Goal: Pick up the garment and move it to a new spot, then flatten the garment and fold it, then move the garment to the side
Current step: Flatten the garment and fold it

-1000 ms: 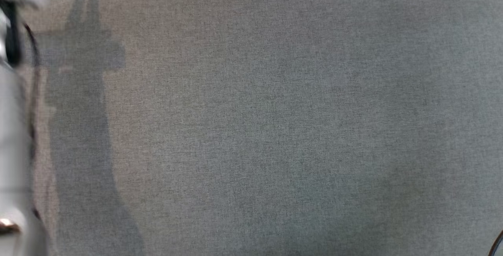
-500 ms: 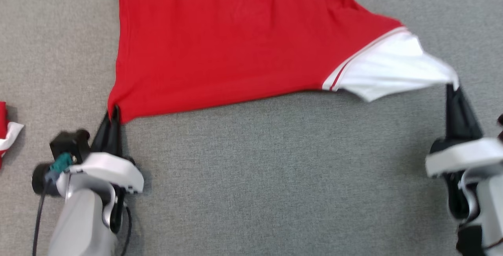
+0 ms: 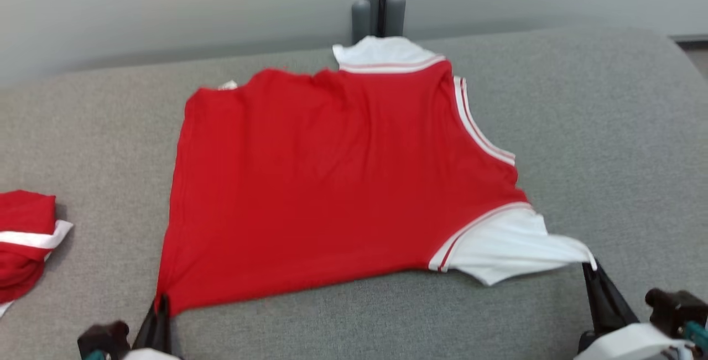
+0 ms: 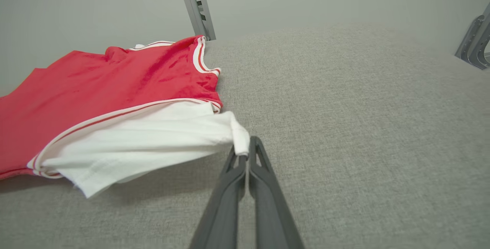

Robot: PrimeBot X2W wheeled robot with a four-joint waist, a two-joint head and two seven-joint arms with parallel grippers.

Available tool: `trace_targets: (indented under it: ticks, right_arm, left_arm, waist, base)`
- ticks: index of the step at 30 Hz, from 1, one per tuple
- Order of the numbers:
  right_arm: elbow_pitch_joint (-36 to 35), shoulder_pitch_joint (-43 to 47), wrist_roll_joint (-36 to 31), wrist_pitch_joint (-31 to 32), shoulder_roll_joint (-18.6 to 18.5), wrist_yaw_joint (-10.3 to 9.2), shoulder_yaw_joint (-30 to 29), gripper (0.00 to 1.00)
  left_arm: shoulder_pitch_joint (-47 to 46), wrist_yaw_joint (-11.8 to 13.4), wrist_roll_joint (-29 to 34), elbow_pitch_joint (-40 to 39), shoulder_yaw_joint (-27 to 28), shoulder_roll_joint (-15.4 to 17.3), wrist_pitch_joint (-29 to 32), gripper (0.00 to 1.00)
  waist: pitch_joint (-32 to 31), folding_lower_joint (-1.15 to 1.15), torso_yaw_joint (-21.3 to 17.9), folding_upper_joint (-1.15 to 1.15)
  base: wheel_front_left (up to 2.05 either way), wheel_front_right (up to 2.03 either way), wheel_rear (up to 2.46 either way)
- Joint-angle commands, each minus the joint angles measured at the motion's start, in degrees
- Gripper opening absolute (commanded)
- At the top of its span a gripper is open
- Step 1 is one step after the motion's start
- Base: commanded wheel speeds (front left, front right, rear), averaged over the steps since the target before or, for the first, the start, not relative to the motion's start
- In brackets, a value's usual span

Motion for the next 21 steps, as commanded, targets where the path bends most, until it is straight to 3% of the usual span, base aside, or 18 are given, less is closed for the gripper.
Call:
trace_targets:
  ticks: [1,13,21]
  right_arm:
    - [0.10,0.95,0.20,-0.05,-0.52,-0.30,-0.38,0.00]
    - [-2.92,13.18,2.35,-0.05,-2.55,-0.30,1.11,0.00]
    - [-6.53,9.04,1.09,-0.04,-3.51,-0.22,1.66,0.00]
  left_arm:
    - [1.16,-0.10,0.30,-0.17,0.61,0.49,-0.01,0.00]
    - [10.36,-0.08,-2.28,-1.74,-0.37,0.29,-0.01,0.00]
    - [8.24,0.01,-1.36,-8.37,-3.24,0.21,-0.01,0.00]
  waist:
    - [-2.78,0.00,-0.25,0.00]
    - [-9.68,0.00,0.57,0.00]
    - [-8.05,0.00,1.94,0.00]
  base:
    - [0.00,0.00,0.00]
    - [0.00,0.00,0.00]
    - [0.00,0.00,0.00]
